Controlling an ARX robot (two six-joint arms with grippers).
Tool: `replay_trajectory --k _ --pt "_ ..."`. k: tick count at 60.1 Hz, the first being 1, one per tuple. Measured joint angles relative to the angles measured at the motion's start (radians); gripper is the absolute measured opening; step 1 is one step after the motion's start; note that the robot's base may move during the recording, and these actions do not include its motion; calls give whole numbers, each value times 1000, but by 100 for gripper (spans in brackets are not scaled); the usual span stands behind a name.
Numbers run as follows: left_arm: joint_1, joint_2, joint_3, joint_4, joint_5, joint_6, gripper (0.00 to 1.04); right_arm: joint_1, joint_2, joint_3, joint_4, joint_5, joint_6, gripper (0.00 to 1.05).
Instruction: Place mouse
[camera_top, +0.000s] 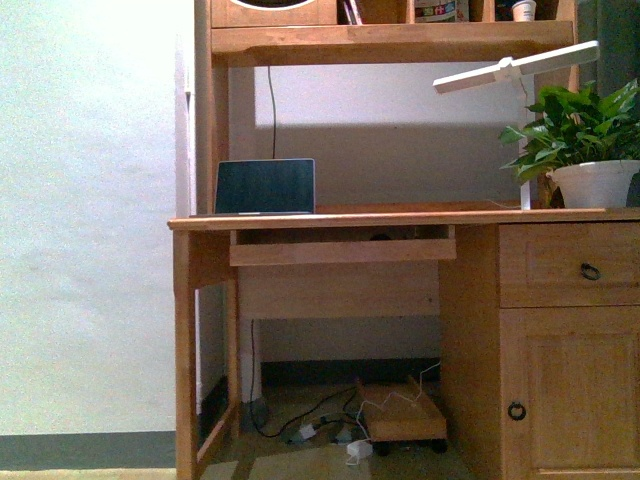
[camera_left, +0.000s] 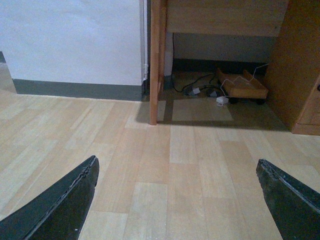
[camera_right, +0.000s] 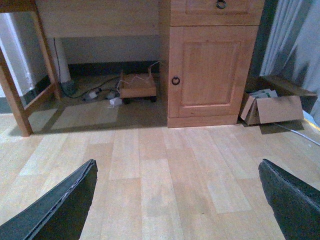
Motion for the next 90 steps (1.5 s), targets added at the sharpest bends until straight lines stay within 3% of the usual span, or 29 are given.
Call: replay_trajectory --k 90 --pt "0 0 0 0 0 0 97 0 0 0 0 0 0 97"
